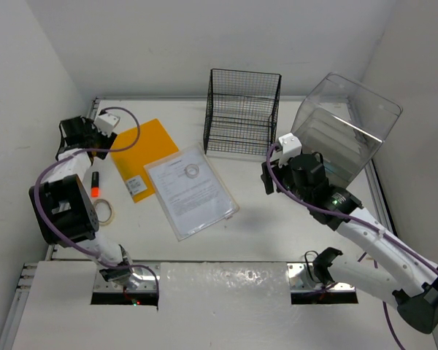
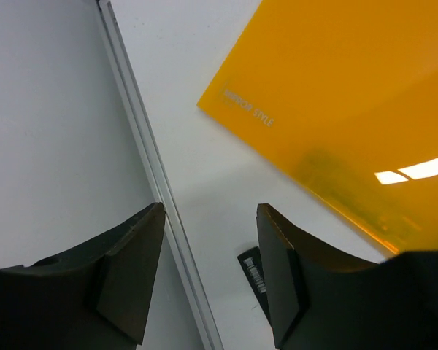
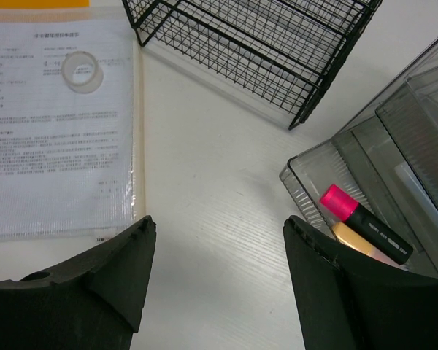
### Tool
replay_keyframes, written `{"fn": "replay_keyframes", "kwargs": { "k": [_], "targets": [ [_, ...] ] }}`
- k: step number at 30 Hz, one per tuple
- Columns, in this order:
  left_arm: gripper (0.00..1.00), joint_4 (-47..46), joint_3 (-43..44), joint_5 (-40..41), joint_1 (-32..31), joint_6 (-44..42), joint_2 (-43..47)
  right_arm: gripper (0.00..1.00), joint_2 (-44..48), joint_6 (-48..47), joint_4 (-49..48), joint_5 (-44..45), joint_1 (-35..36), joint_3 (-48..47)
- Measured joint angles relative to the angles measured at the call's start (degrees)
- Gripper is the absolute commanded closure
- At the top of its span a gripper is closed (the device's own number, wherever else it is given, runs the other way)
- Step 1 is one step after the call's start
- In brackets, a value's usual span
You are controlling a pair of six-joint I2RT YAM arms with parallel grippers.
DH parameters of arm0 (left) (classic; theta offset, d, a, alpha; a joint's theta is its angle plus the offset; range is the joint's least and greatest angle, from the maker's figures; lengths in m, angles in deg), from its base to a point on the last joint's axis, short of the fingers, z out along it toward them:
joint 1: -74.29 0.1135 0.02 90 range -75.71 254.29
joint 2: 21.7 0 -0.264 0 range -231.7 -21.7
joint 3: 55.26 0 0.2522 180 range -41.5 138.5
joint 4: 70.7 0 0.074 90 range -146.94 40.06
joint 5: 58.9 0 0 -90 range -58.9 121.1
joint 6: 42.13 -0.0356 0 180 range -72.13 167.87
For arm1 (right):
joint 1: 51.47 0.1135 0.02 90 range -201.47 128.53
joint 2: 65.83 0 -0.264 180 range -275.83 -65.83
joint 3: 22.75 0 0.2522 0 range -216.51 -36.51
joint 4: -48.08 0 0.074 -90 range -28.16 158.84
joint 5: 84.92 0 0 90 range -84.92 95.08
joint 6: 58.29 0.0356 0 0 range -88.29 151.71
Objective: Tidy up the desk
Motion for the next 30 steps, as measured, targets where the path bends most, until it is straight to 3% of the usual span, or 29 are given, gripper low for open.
{"fn": "replay_keyframes", "kwargs": {
  "k": [7,14,18,20,21,23,30],
  "targets": [
    [0.53,-4.2,-4.1,0.8,2.2,-1.2,2.8,0.31,0.4,0.0,0.9,0.3,0.3,0.0],
    [0.55,-6.4,-6.8,-1.1,9.0,-2.5,7.0,0.30,1.1,0.0,1.9,1.5,0.3,0.0],
    [0.53,-1.7,-0.3,-2.7,10.1,-0.7,3.1,0.31,0.5,0.0,1.9,1.4,0.4,0.0],
    [0.45,2.4,7.0,-3.8,10.0,1.0,-1.4,0.30,0.0,0.0,1.9,1.3,0.4,0.0],
    [0.24,3.8,10.5,-4.2,9.9,2.0,-3.6,0.30,-0.2,0.0,1.9,1.3,0.6,0.0],
    [0.02,7.0,15.3,-4.6,9.7,3.8,-6.3,0.30,-0.2,0.0,1.9,1.3,0.7,0.0],
    [0.00,10.8,17.4,-0.4,9.7,15.6,-5.5,0.30,-0.2,-0.1,1.8,1.4,0.7,0.0]
  ]
}}
